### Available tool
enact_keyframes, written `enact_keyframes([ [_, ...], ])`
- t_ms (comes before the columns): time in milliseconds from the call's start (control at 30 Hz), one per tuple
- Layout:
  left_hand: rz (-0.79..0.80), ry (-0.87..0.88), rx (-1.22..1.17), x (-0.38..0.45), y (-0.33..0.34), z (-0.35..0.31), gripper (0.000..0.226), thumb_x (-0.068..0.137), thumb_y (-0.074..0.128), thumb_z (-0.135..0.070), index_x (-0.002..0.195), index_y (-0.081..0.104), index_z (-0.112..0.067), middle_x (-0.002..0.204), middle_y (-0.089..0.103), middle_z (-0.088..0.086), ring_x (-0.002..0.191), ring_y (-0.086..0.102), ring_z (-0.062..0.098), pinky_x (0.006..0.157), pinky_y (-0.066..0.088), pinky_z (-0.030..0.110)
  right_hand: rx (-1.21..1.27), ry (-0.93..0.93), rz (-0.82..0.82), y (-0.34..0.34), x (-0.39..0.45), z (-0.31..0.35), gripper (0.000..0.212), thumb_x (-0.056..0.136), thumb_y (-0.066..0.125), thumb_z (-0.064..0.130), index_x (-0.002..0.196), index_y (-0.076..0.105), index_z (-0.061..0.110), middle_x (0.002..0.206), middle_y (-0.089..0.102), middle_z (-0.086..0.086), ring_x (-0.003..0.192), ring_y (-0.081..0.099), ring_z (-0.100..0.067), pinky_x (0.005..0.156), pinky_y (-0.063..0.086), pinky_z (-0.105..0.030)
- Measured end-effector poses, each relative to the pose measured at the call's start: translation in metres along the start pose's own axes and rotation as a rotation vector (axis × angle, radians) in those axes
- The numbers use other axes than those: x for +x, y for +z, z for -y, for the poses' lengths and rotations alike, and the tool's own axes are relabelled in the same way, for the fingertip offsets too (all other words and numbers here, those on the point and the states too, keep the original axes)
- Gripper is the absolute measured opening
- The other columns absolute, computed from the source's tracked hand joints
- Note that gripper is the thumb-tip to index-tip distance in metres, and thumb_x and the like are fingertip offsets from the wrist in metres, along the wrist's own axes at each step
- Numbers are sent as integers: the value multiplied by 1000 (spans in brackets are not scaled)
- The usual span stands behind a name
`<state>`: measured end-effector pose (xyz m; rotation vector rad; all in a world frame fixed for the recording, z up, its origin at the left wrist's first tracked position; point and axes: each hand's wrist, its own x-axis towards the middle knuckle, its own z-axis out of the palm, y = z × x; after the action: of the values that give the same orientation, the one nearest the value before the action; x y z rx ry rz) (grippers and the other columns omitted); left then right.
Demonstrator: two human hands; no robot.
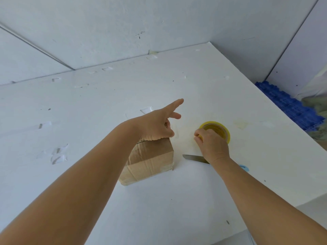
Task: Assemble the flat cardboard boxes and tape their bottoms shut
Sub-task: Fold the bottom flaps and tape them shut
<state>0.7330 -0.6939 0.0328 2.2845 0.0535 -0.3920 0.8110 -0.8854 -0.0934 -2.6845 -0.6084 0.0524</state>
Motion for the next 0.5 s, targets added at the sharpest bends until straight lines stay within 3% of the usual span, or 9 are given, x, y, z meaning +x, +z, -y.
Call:
enact_keyframes([
  [67, -26, 1, 30, -1, 2, 1, 93, 84, 60, -7, 146, 3, -48, 139, 41, -13, 80, 55, -7, 68, 43, 8, -21, 15, 21, -5, 1, 3, 28, 95, 47, 38, 118, 59, 26, 106, 54, -6, 101, 54, -25, 76, 45, -33],
  [133, -56, 0, 57, -2, 4, 3, 94, 84, 63, -13, 146, 2, -48, 145, 36, -13, 104, 48, -3, 75, 40, 11, 12, 10, -58, -14, 0, 13, 38, 93, 49, 43, 128, 54, 27, 114, 51, -7, 108, 50, -24, 88, 41, -33],
  [200, -86, -12, 66, -4, 5, 5, 94, 84, 65, -19, 145, 0, -50, 147, 34, -11, 115, 41, 2, 85, 36, 16, 309, 82, -89, -29, -2, 33, 41, 89, 51, 50, 124, 55, 27, 113, 54, -4, 100, 53, -19, 81, 41, -30],
  [267, -144, -32, 97, -7, 6, 6, 96, 82, 68, -28, 144, -2, -50, 145, 35, -8, 117, 43, 6, 94, 39, 25, 806, 254, 73, -43, -8, 57, 45, 82, 48, 62, 105, 60, 25, 106, 63, 1, 91, 59, -13, 73, 45, -29],
  [333, -230, -52, 178, -10, 7, 5, 100, 79, 70, -37, 145, -5, -47, 140, 38, -4, 120, 45, 15, 101, 39, 36, 1050, 351, 299, -49, -17, 75, 56, 72, 48, 72, 89, 64, 22, 96, 69, 3, 89, 63, -15, 79, 49, -35],
  [400, -330, -80, 267, -14, 10, 4, 102, 76, 70, -46, 148, -3, -40, 138, 39, 1, 125, 40, 22, 105, 31, 37, 1193, 373, 428, -46, -25, 84, 47, 72, 57, 64, 81, 68, 20, 91, 69, 3, 92, 66, -19, 84, 50, -37],
  [500, -465, -142, 362, -25, 18, 3, 93, 77, 65, -55, 148, 12, -29, 137, 36, 4, 126, 35, 24, 102, 25, 34, 1364, 433, 400, -40, -28, 91, 20, 83, 61, 32, 76, 67, 15, 86, 69, -1, 87, 64, -22, 80, 51, -36],
])
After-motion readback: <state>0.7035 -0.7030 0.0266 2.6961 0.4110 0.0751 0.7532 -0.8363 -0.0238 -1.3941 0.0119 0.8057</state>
